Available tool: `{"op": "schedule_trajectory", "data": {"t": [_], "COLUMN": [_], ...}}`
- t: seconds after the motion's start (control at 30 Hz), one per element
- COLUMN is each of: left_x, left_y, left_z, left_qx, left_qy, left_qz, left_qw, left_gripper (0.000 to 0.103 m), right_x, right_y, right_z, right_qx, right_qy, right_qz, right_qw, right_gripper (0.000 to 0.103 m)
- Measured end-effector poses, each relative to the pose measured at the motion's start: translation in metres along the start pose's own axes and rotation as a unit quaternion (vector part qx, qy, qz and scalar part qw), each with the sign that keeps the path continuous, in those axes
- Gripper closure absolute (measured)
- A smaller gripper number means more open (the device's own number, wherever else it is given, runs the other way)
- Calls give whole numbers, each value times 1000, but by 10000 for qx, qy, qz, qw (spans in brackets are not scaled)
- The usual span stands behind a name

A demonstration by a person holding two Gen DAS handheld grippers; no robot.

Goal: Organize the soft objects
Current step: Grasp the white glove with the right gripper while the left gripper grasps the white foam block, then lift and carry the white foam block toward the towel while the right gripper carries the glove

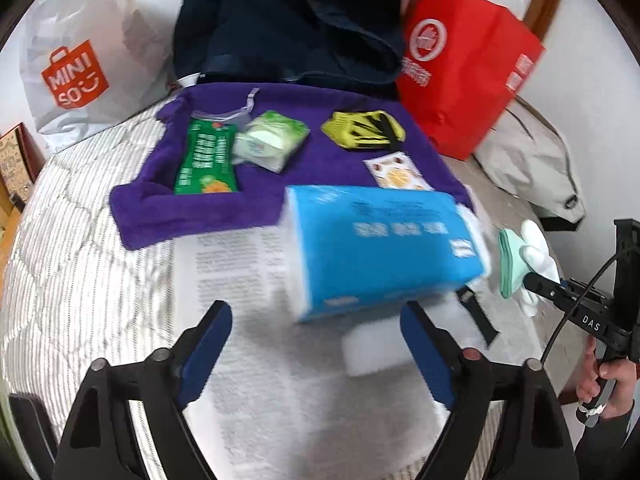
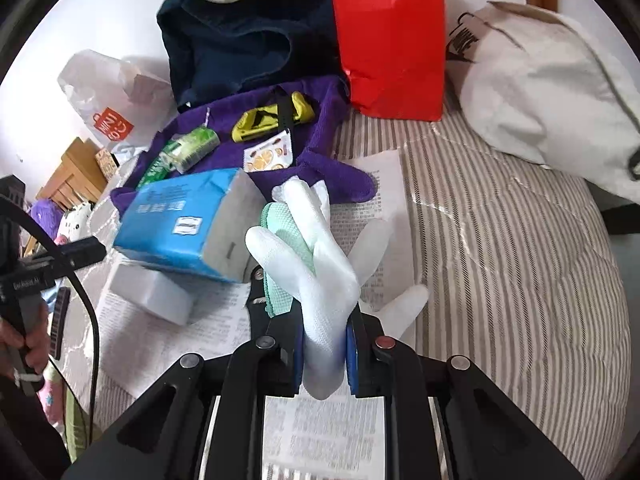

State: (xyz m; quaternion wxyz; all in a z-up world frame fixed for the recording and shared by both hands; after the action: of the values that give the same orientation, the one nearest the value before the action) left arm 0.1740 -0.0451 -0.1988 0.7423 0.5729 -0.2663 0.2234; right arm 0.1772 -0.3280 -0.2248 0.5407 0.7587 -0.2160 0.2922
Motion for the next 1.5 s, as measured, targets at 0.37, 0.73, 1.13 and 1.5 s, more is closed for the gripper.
{"op": "schedule_trajectory", "data": {"t": [0.37, 0.73, 1.13, 1.5], "left_x": [-17, -22, -22, -28], "left_y": [-9, -35, -30, -47], "left_z": [50, 60, 66, 63], "left_qx": [32, 370, 309, 515], "left_qy": [-53, -140, -231, -257], "left_qz": [-179, -391, -412, -562], "left_qw": [9998, 9985, 9984, 9968], "left_gripper": [13, 10, 7, 7], "right_x": [-13, -27, -34, -38], "right_y": [33, 34, 31, 30], "right_z": [0, 4, 10, 12], "right_qx": [-28, 95, 63, 57], "right_qy": [37, 38, -23, -46], "right_qz": [45, -55, -160, -208], "right_qw": [10000, 9999, 9999, 9998], "right_gripper": [87, 87, 87, 87]}}
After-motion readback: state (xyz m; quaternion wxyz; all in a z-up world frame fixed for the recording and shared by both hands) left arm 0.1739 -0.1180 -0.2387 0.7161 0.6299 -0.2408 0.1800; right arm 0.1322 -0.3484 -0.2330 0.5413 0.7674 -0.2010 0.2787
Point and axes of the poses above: each gripper's, at about its wrist camera, not at the fingertips, and y roughly against the way its jaws point, z to its right, x to its top, the point moved 10 cm from there along -y, roughly the way its jaws point, and after that the axes turned 11 degrees about z, right-handed, at the moved point
